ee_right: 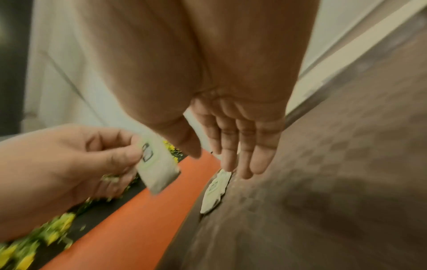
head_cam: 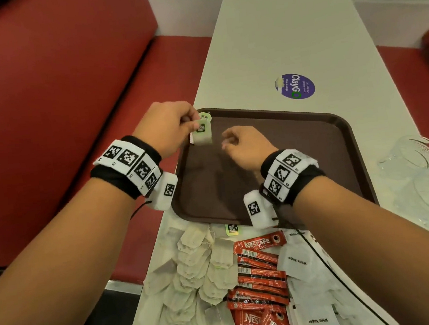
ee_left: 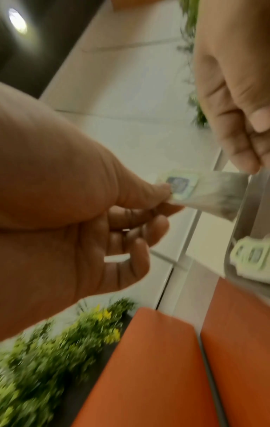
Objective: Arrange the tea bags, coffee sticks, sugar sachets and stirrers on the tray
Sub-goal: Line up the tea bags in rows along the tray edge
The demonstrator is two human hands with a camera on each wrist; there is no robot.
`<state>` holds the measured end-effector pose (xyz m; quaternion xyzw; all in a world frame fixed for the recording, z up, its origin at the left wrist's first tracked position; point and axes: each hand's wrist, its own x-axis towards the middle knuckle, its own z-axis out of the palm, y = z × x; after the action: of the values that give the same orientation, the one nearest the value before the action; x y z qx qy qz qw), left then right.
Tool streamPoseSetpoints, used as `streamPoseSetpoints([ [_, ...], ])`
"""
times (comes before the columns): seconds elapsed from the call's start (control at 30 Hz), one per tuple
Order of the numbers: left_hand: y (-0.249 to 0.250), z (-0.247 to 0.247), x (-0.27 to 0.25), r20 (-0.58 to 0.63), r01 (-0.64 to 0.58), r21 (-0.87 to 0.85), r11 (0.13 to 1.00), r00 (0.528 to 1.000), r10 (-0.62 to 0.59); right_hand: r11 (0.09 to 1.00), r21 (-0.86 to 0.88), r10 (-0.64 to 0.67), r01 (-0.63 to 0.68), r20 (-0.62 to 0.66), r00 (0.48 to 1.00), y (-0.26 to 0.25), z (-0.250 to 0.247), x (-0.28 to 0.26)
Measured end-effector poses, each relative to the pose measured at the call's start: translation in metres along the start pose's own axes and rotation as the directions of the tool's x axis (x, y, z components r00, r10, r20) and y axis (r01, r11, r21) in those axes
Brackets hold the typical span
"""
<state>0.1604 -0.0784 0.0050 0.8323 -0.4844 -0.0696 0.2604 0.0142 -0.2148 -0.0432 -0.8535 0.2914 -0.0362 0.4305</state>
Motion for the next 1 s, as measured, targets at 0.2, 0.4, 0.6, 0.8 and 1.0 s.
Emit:
streamPoseSetpoints([
  [0.2, -0.033, 0.001, 0.024, 0.122, 0.152, 0.066, 0.986, 0.98, -0.16, 0.994, -0.064, 0.094, -0.086, 0.135, 0.986, -0.009, 0.003, 0.048],
  [0.4, -0.043, 0.028, 0.044, 0.253, 0.253, 0.04, 0.967, 0.933, -0.254, 0.992, -0.015, 0.123, -0.123, 0.251, 0.96, -0.015, 0.002, 0.067],
  [0.6, -0.042, 0.039, 0.055, 0.204, 0.24, 0.16, 0.958, 0.941, -0.27, 0.989, 0.02, 0.139, -0.148, 0.233, 0.962, -0.014, 0.001, 0.076],
  [0.8, -0.033, 0.04, 0.057, 0.219, 0.253, 0.197, 0.947, 0.93, -0.295, 0.992, -0.052, 0.119, -0.111, 0.198, 0.973, -0.019, 0.005, 0.081],
  [1.0, -0.03, 0.037, 0.046, 0.313, 0.074, 0.285, 0.956, 0.935, -0.166, 0.914, -0.399, -0.038, 0.069, 0.086, 0.996, -0.01, 0.011, 0.093],
])
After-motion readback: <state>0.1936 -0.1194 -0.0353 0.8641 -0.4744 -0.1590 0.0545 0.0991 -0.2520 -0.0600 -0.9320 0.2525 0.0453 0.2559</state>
